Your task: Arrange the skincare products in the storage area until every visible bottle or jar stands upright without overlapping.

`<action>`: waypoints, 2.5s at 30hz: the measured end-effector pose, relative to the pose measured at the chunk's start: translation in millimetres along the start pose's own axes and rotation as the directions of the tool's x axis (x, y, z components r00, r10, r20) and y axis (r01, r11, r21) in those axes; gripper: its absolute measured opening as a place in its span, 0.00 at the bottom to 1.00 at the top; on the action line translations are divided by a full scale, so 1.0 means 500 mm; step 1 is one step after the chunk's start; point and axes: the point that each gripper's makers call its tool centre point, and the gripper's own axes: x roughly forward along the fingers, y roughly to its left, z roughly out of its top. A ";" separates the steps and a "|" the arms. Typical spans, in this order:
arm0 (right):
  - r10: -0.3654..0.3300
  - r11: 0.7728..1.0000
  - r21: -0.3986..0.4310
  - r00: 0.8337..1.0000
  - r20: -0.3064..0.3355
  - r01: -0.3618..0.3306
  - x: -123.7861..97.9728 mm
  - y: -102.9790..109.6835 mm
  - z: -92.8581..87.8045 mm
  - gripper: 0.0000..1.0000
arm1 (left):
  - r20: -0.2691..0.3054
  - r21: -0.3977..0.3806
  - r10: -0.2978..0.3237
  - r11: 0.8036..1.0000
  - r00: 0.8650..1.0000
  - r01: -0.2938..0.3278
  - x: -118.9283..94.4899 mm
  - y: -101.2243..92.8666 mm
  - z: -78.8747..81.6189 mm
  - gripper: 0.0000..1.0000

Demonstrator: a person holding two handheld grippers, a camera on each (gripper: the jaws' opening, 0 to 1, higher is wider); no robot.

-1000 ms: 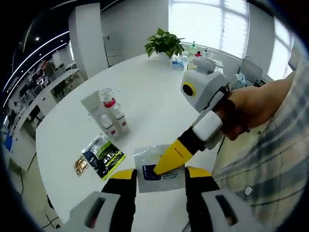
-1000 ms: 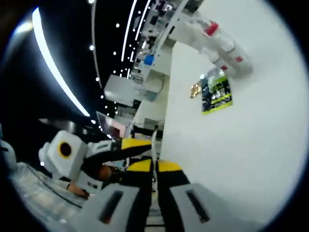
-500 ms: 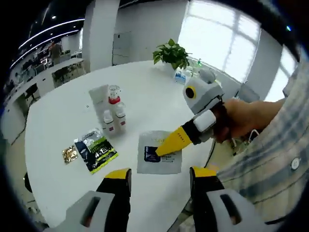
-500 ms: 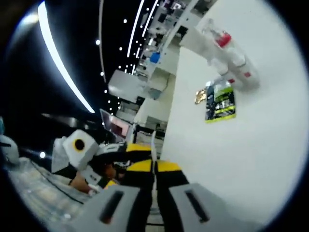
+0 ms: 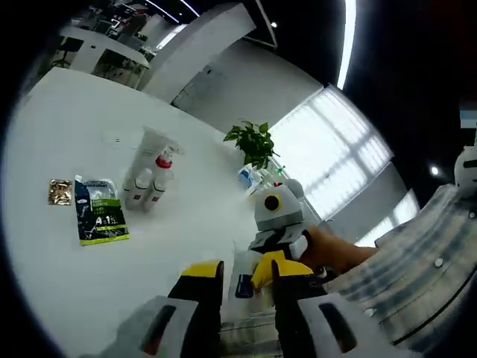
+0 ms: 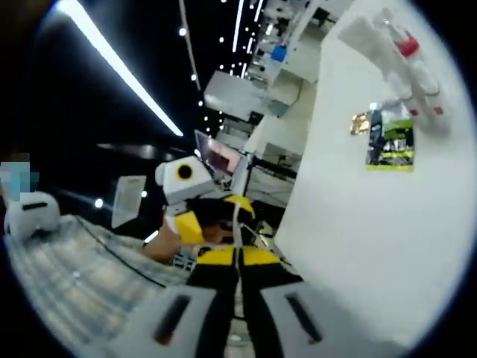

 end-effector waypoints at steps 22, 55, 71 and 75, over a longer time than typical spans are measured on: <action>-0.065 0.997 -0.025 0.976 0.209 0.072 0.001 0.003 0.088 0.04 | 0.373 -0.288 -0.034 0.946 0.927 0.151 -0.034 0.024 0.104 0.01; -0.059 0.998 0.049 0.953 0.296 0.047 -0.027 0.008 0.076 0.00 | 0.308 -0.339 -0.091 0.920 0.947 0.198 -0.044 0.004 0.033 0.04; -0.046 0.997 0.073 0.935 0.351 0.022 -0.048 0.008 0.078 0.00 | 0.276 -0.326 -0.094 0.927 0.957 0.185 -0.052 0.004 0.025 0.02; -0.048 0.998 0.057 0.936 0.348 0.029 -0.044 0.009 0.076 0.00 | 0.263 -0.323 -0.090 0.930 0.961 0.176 -0.051 0.006 0.023 0.01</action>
